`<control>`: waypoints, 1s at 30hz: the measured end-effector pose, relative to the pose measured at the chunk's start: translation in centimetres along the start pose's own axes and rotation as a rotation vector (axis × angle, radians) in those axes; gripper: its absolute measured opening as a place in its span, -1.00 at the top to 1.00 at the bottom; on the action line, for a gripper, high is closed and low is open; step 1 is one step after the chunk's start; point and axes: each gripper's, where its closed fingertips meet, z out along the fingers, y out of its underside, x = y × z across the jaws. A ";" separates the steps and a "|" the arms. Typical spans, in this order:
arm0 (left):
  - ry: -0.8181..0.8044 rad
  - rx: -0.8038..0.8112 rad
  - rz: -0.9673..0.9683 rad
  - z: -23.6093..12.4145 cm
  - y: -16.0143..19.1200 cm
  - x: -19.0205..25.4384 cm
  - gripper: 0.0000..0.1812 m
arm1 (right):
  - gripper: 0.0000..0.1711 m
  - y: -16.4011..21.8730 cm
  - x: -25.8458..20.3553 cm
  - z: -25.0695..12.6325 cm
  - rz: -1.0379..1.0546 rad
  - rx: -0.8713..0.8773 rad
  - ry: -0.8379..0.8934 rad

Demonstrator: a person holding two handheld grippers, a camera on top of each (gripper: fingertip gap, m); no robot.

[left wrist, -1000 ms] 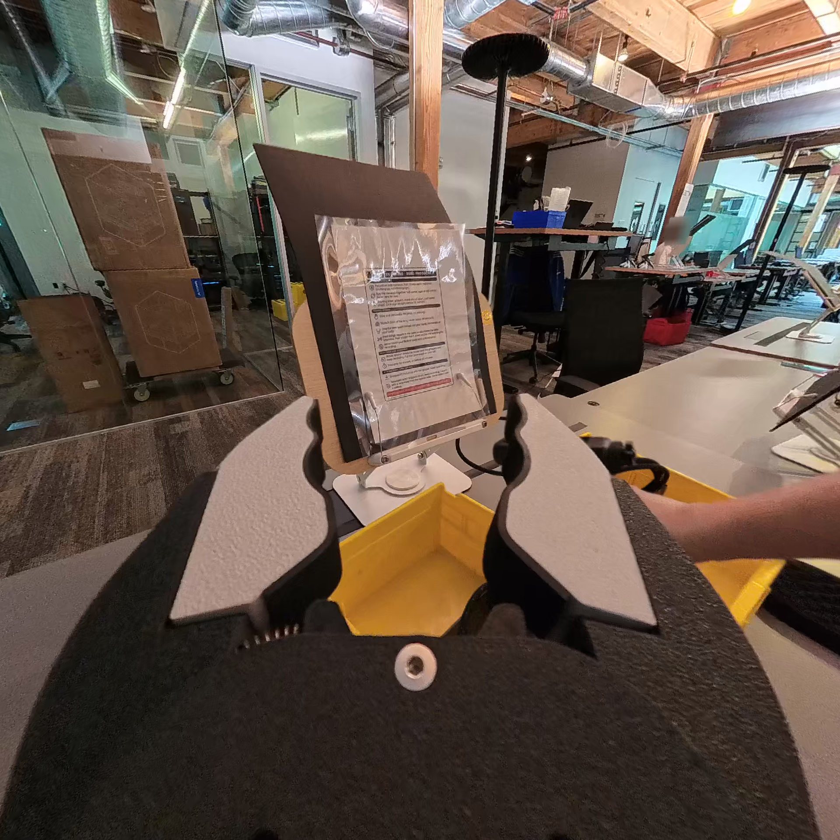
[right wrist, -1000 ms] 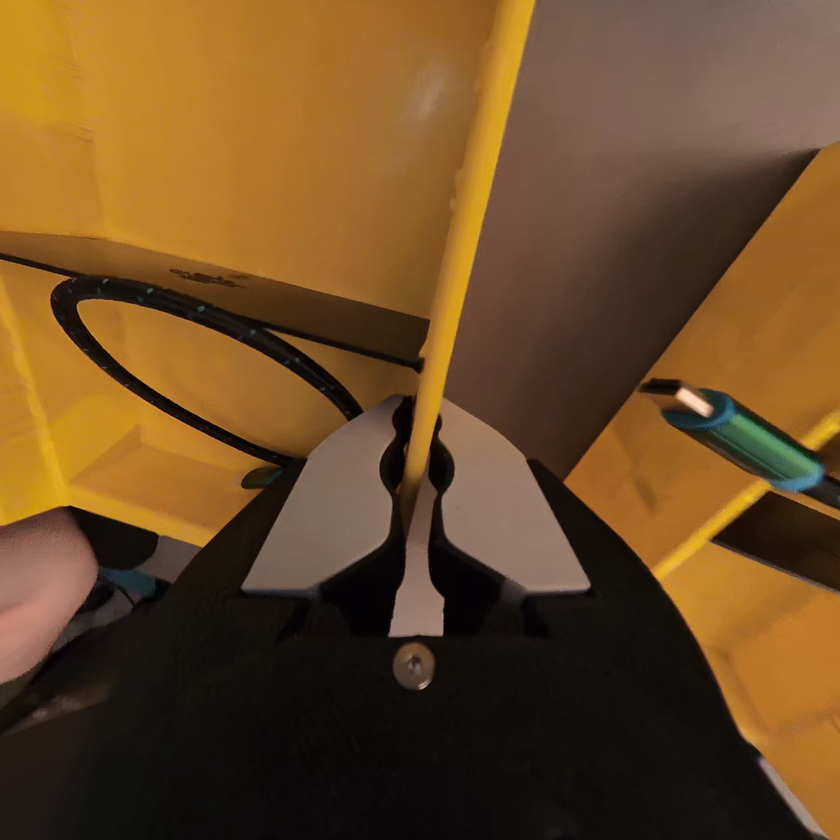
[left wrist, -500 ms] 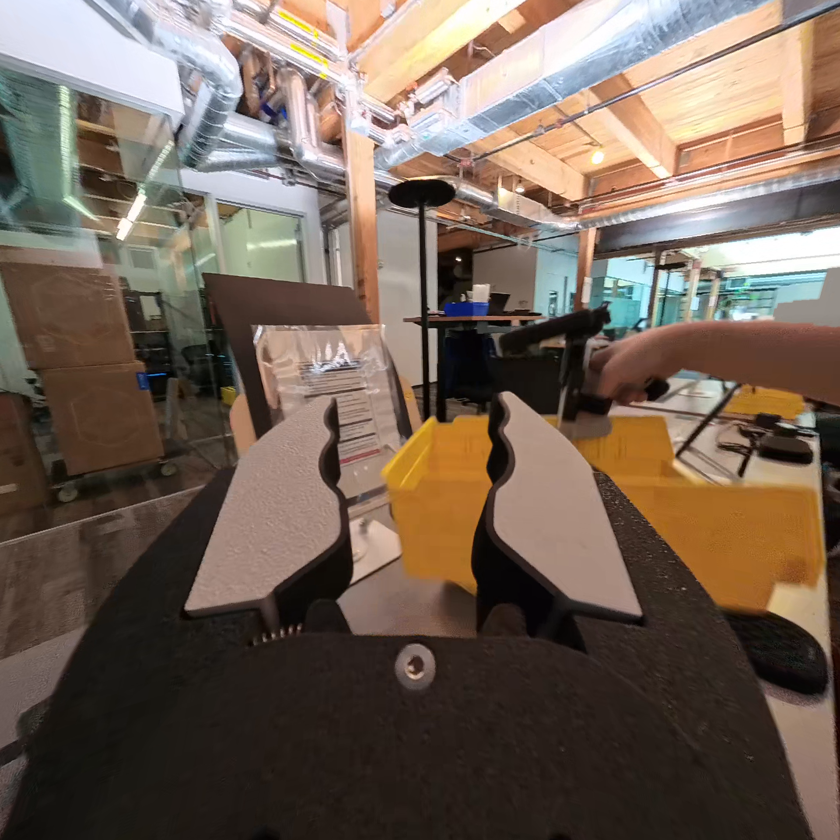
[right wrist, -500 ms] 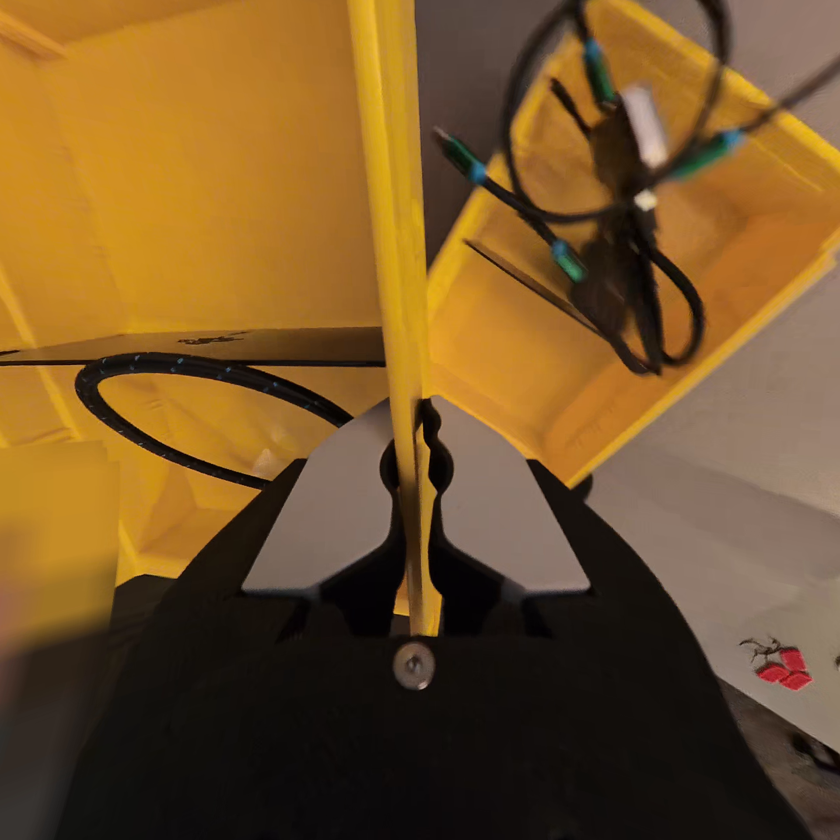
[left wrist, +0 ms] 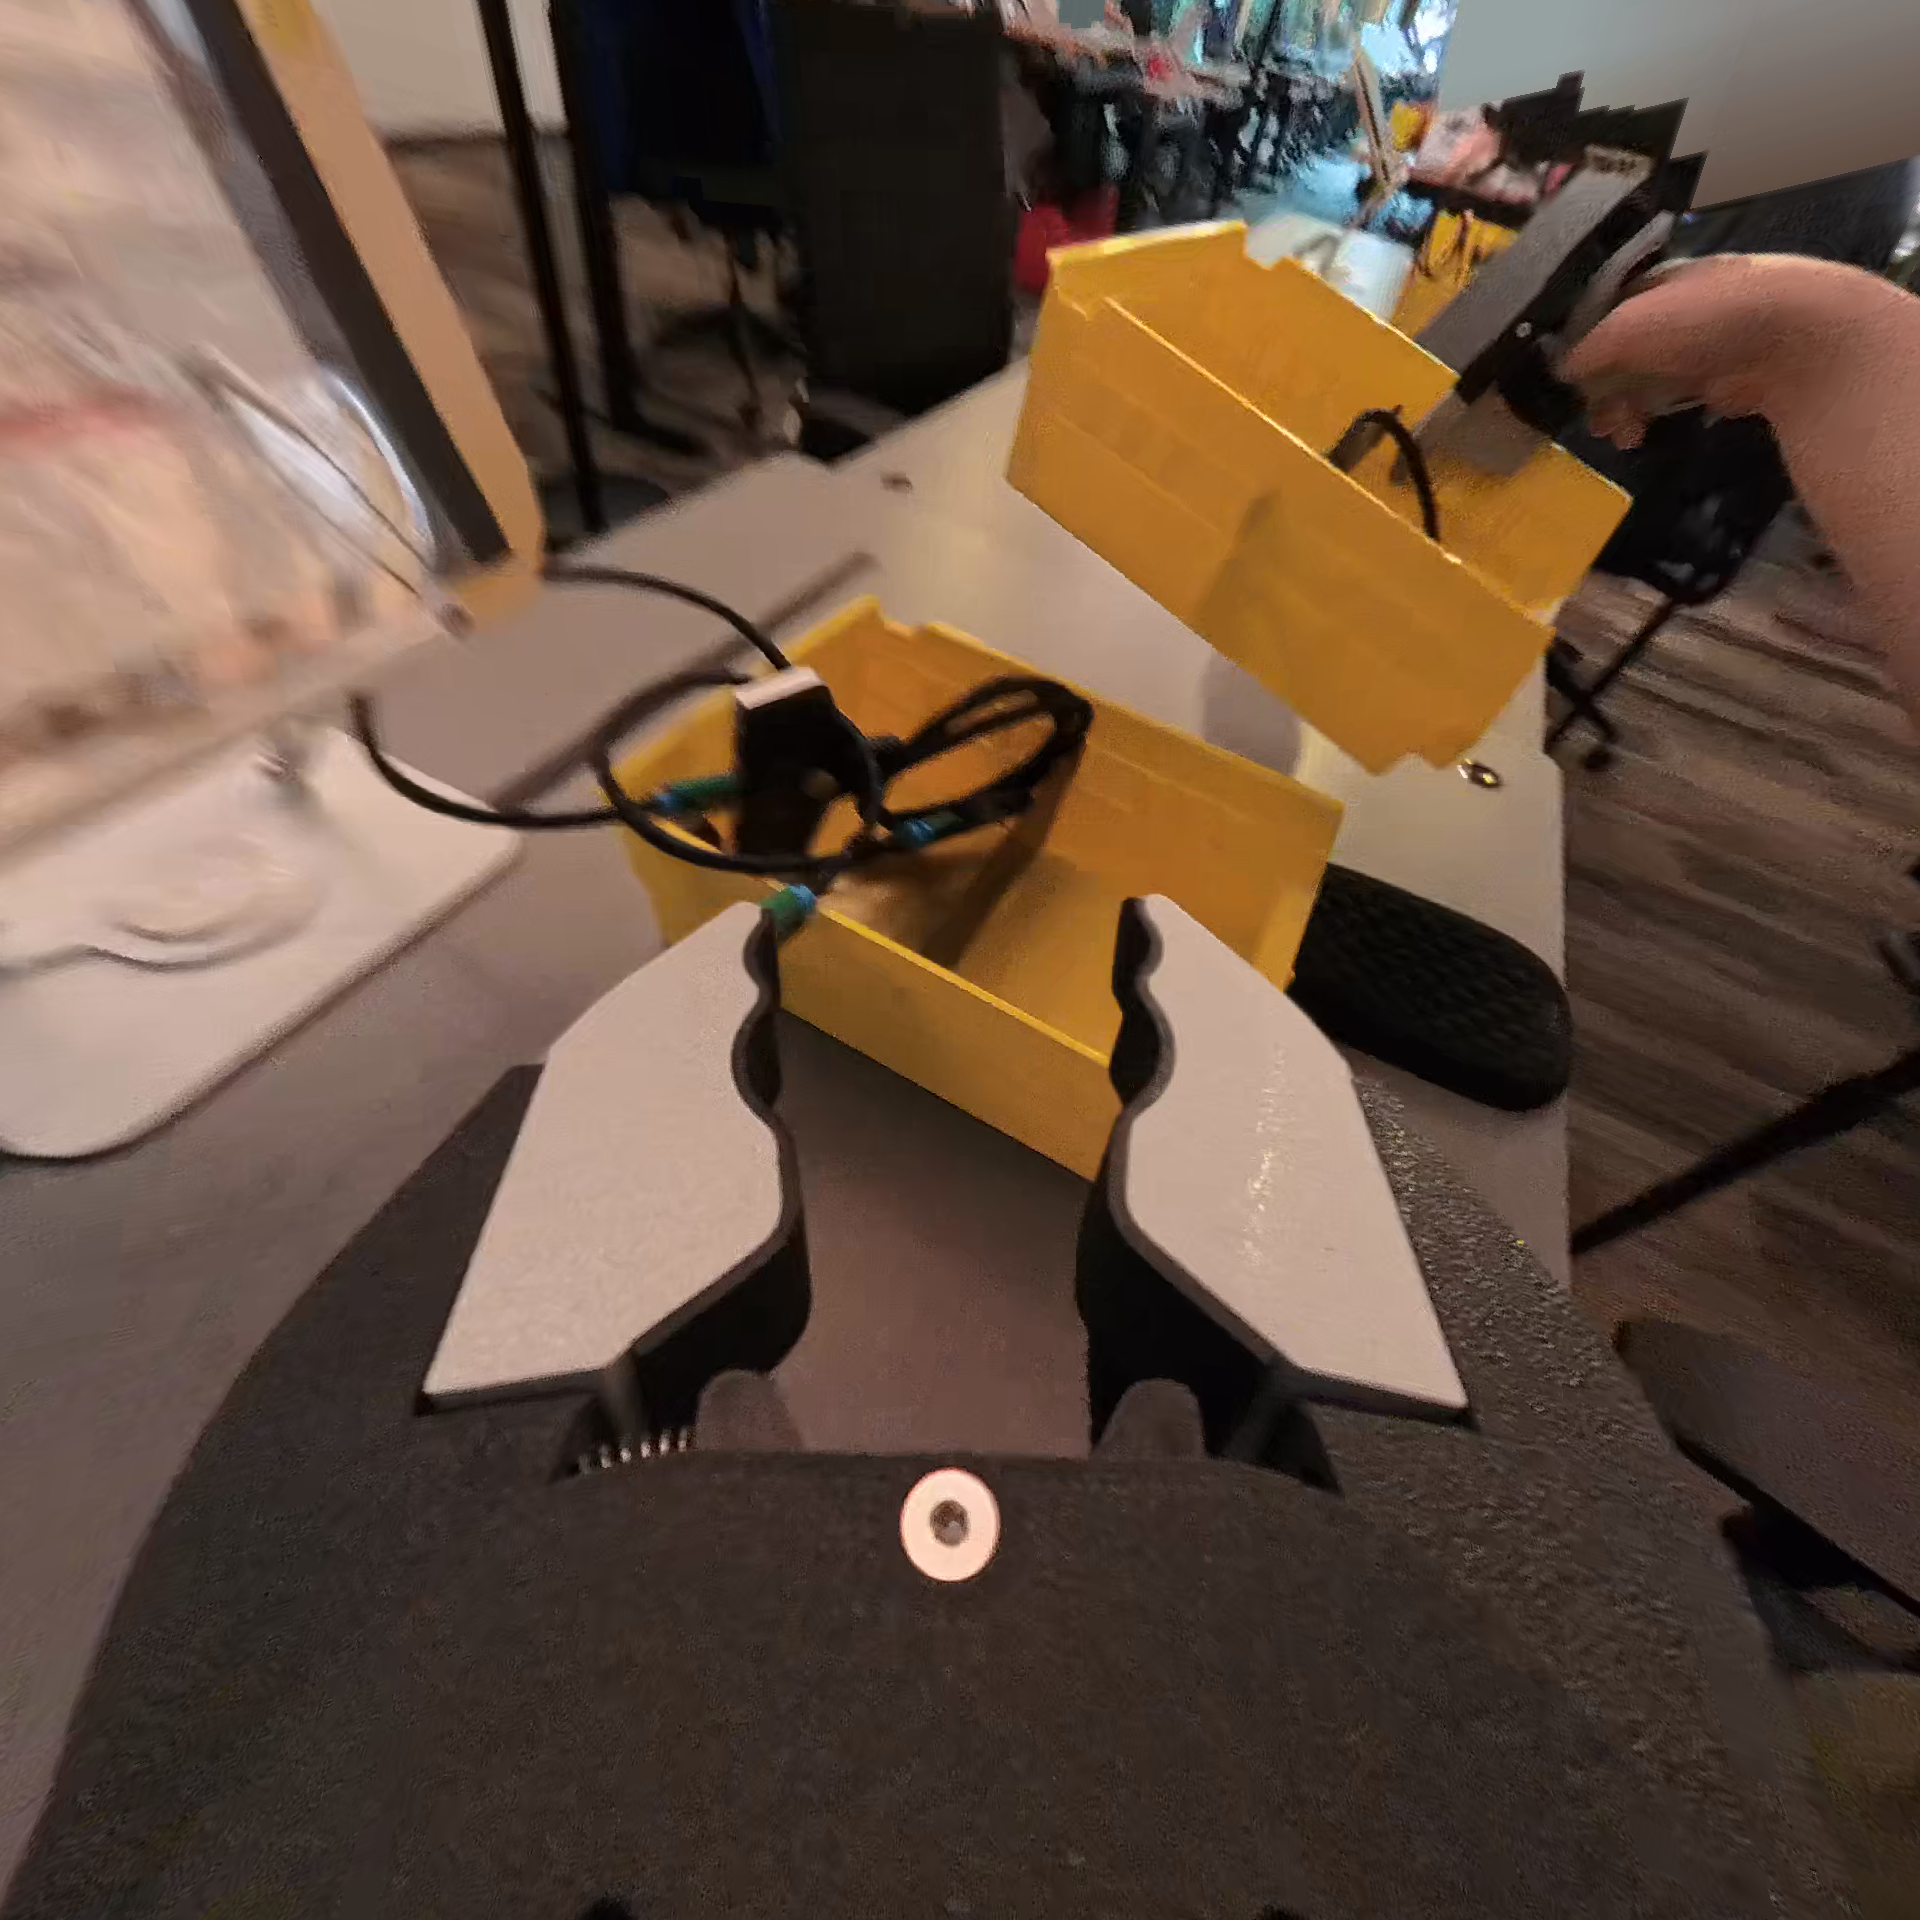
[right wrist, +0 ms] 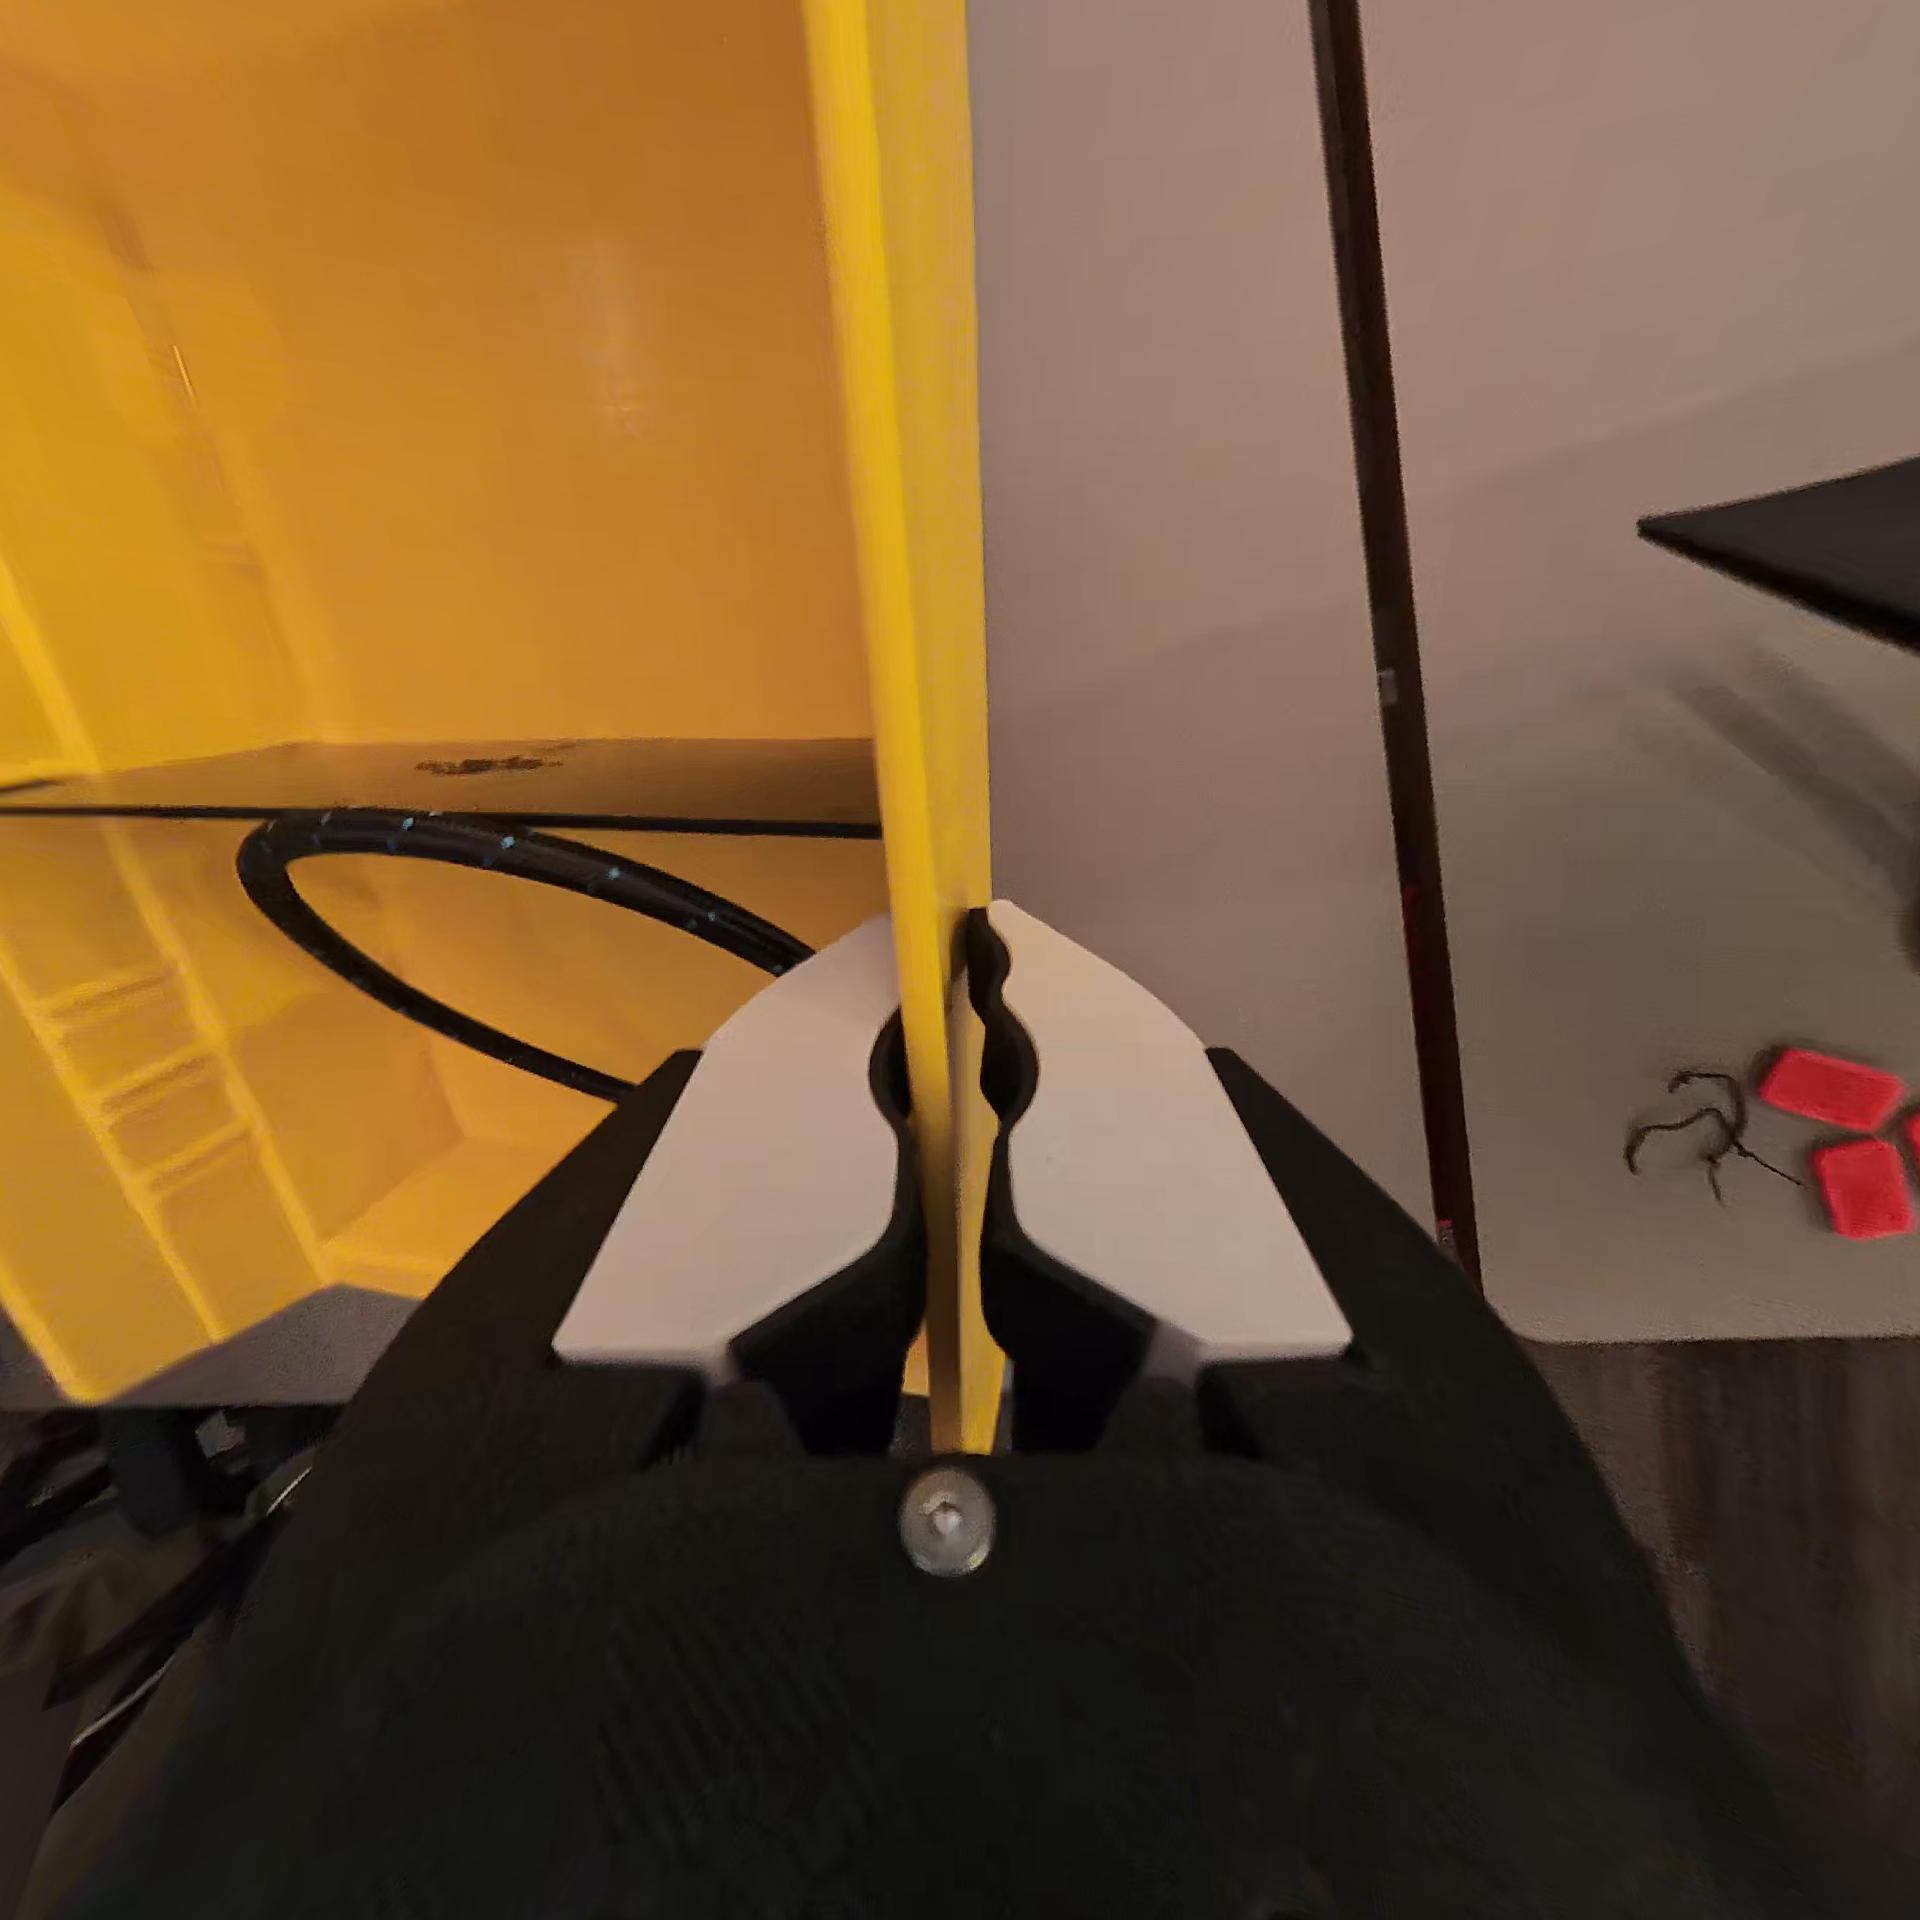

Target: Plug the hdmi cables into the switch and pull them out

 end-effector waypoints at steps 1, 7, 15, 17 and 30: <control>0.015 -0.054 -0.028 1.9 1.6 0.1 0.32 | 0.92 0.3 0.9 1.7 0.011 -0.010 -0.006; -0.087 -0.239 -0.090 9.3 7.1 -0.8 0.26 | 0.91 0.9 2.6 9.3 0.027 -0.124 -0.028; -0.149 -0.684 -0.167 11.9 10.9 0.6 0.46 | 0.81 0.5 -1.9 12.4 0.072 -0.101 -0.189; -0.206 -0.782 -0.216 11.7 11.4 0.4 0.50 | 0.82 -0.2 -2.6 12.8 0.047 -0.034 -0.170; -0.299 -1.202 -0.555 10.7 14.1 0.9 0.80 | 0.81 0.7 -2.6 12.6 -0.188 -0.109 -0.184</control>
